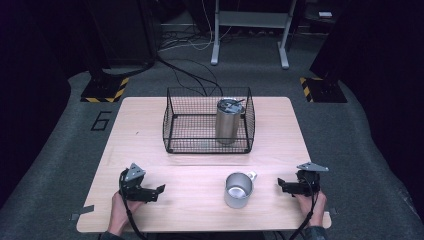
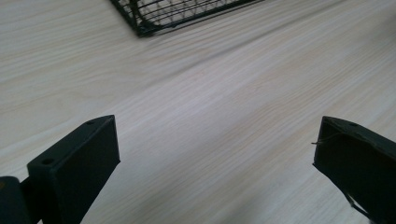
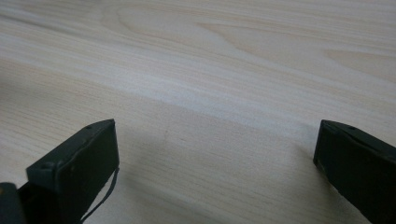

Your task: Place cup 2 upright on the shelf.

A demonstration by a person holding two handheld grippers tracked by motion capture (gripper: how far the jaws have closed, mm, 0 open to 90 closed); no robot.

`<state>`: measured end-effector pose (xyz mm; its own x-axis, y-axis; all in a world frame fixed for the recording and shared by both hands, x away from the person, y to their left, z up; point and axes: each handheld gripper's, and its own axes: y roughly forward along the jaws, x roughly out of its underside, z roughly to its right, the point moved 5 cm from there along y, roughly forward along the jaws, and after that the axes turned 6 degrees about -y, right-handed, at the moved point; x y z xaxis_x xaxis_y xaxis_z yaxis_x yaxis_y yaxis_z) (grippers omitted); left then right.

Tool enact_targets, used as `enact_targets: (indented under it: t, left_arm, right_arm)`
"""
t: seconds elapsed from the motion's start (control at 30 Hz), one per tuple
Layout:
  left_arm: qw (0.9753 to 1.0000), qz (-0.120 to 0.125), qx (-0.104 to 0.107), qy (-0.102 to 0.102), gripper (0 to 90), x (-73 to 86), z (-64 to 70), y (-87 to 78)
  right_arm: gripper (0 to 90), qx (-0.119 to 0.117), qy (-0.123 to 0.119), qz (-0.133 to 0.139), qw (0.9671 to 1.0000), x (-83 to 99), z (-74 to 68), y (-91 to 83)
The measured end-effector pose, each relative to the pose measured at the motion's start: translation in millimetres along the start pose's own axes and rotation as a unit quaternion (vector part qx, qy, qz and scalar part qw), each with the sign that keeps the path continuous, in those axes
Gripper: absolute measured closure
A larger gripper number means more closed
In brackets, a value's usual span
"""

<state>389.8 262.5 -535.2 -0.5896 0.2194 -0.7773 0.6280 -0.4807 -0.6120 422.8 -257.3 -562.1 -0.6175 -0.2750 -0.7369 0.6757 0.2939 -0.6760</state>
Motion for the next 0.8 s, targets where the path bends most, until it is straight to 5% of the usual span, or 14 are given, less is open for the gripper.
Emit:
enact_targets:
  t: [0.27,0.43,0.8]
  left_arm:
    - [0.9989,-0.004,0.033,0.033,0.0,-9.8,24.6,8.9]
    - [0.9978,0.0,0.056,0.037,0.1,-16.0,35.2,12.9]
    - [0.9925,0.013,0.099,0.07,0.1,-34.4,73.2,22.5]
  right_arm:
    - [0.0,0.015,-0.012,-0.008,0.9998,0.3,0.6,1.9]
    - [0.0,0.03,-0.015,-0.012,0.9994,-0.1,-1.2,3.7]
    - [0.0,0.032,-0.014,-0.013,0.9993,0.5,-1.8,3.2]
